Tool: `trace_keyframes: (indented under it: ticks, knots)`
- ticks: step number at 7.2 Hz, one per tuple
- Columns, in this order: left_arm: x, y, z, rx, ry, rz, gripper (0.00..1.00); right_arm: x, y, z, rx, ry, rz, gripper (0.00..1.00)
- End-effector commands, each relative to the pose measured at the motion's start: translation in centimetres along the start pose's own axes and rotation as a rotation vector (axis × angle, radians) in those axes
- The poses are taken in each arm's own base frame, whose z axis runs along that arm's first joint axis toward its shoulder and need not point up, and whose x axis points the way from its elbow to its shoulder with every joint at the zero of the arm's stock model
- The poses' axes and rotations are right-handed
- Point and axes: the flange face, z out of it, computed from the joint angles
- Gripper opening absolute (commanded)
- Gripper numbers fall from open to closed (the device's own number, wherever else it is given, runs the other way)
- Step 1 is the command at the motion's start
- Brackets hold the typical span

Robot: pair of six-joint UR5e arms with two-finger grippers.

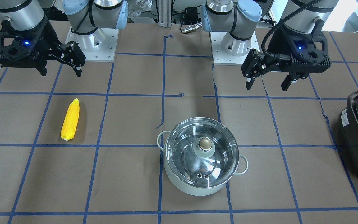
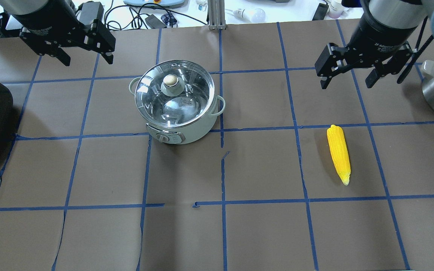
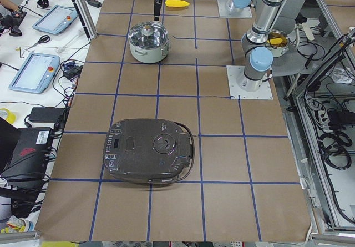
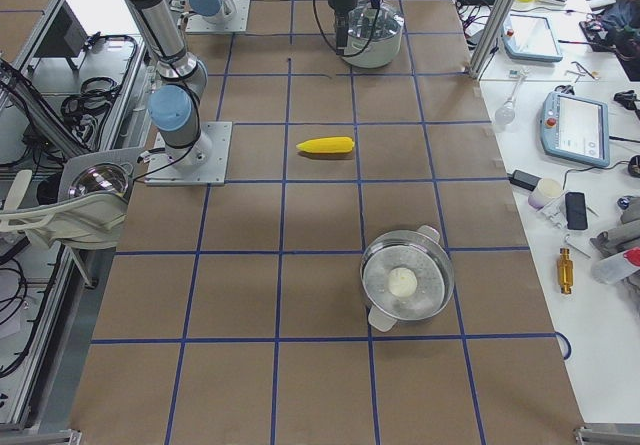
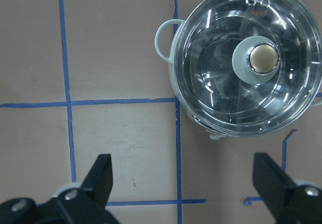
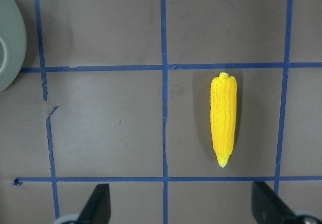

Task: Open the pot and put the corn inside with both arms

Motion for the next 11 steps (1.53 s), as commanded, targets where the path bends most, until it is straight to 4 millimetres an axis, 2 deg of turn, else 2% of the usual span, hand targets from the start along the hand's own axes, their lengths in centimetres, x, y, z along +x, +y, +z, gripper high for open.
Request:
trace_keyframes:
  ticks: [1, 11]
  knots:
    - [0.02, -0.03, 0.03, 0.001, 0.002, 0.000, 0.99, -0.15, 0.08, -0.03, 0.001, -0.005, -0.003, 1.00]
    - [0.17, 0.20, 0.16, -0.019, 0.002, -0.002, 1.00, 0.08, 0.14, -0.09, 0.001, 0.012, -0.002, 1.00]
